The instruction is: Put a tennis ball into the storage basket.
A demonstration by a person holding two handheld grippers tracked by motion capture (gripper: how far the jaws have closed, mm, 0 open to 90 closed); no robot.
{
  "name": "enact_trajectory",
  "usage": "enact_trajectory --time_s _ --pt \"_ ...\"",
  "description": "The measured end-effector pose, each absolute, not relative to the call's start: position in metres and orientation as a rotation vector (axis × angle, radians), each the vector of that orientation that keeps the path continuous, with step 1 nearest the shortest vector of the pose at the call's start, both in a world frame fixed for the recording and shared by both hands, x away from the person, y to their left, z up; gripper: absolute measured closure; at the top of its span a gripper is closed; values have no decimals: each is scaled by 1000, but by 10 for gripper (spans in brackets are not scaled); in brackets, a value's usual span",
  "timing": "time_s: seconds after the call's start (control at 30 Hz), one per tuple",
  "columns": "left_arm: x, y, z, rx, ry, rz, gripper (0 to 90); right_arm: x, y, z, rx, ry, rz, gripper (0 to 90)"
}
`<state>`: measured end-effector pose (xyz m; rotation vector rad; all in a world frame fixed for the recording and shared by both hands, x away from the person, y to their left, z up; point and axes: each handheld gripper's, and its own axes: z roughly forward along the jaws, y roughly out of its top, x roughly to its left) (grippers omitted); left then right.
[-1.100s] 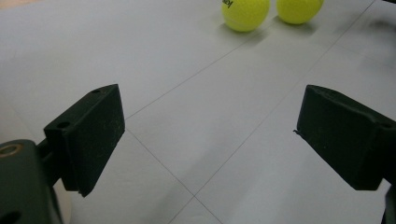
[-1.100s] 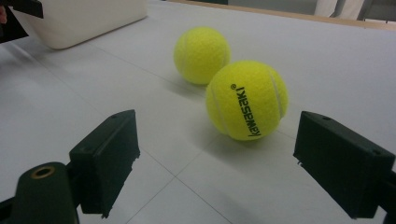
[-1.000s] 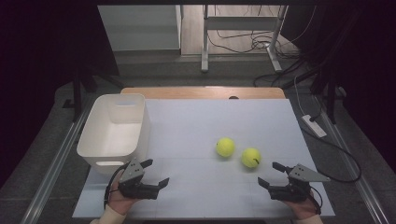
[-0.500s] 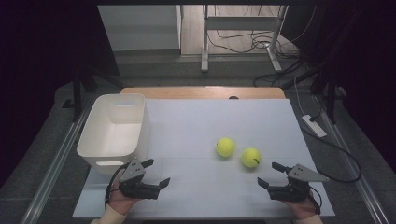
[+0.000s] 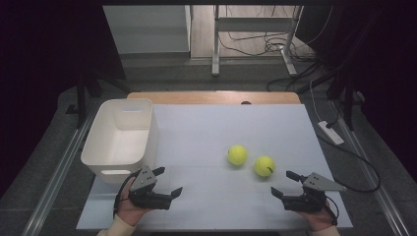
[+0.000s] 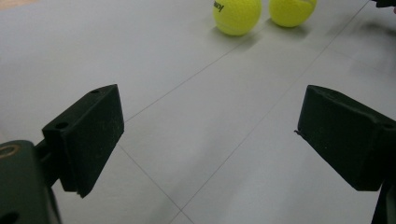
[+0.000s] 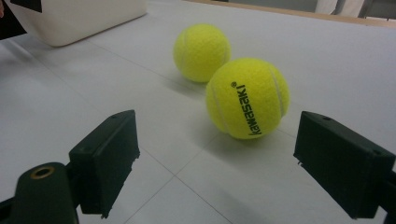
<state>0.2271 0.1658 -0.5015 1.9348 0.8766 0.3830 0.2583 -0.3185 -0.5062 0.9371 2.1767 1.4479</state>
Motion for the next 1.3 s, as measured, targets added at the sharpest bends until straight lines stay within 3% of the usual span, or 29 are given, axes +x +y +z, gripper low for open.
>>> enact_trajectory --time_s 1.3 --pt "247 137 -490 1989 861 345 84 259 -318 -506 938 2175 1446 133"
